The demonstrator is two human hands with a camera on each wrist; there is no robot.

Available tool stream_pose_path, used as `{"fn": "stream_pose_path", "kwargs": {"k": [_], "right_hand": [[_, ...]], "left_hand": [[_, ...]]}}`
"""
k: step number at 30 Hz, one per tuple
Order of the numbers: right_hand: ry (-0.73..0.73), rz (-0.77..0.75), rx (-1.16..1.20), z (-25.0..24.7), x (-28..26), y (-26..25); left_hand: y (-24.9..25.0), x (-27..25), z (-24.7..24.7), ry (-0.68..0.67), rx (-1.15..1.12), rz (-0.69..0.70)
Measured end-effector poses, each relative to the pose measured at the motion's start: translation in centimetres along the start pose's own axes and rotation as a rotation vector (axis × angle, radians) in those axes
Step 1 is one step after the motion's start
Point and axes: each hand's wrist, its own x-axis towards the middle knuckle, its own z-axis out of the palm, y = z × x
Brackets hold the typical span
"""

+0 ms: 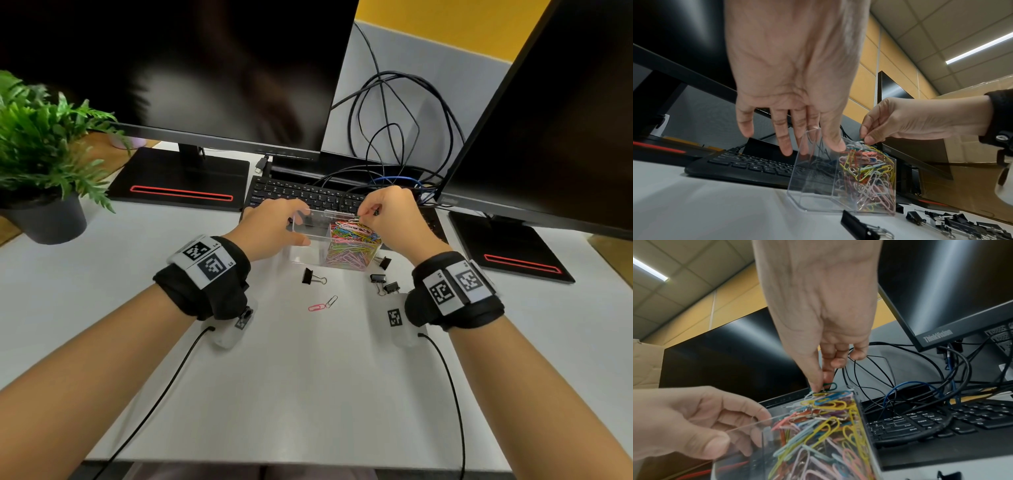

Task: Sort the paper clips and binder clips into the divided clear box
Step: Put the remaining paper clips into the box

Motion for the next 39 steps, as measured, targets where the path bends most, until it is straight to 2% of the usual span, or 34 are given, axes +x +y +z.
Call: {"fn": "stream_pose_path", "kwargs": {"k": [8,13,15,17,20,23,26,30,39], "right_hand": [[-0.021,0.043,0.043,-0.8,-0.3,-0.4],[0.144,0.025,0.125,-1.8,-1.2,-0.6],[0.155,-0.015,0.151,-2.0,-2.0,-1.2],[0.057,-0.074,0.157,-1.5,-3.2,-2.1],[-0.175,-0.159,0.124,0.3,-4.7,-2.8],[-0.387,-0.191,0.056,2.3,-5.5,-2.5],[-0.522,-0.204,-0.019,3.7,-6.1,-2.3],[-0.595,-0.186,-0.059,4.4,-6.3,-2.5],[-0.622,-0.178,-0.073,5.5,-5.7,-3.4]], "left_hand": [[-0.1,0.1,0.0,-0.003,0.003,-0.006],[0.0,0.0,0.0,-0.007,0.001,-0.005],[0.0,0.0,-0.1,-0.011,0.001,-0.005],[0.1,-0.1,-0.1,-0.012,0.005,-0.002],[0.1,-0.1,-0.2,0.001,0.002,0.008],[0.1,-0.2,-0.2,0.006,-0.003,0.011],[0.0,-0.1,-0.2,0.001,-0.001,0.009],[-0.1,-0.1,-0.1,0.002,-0.009,0.006],[-0.3,0.1,0.1,0.003,0.001,0.004]]}}
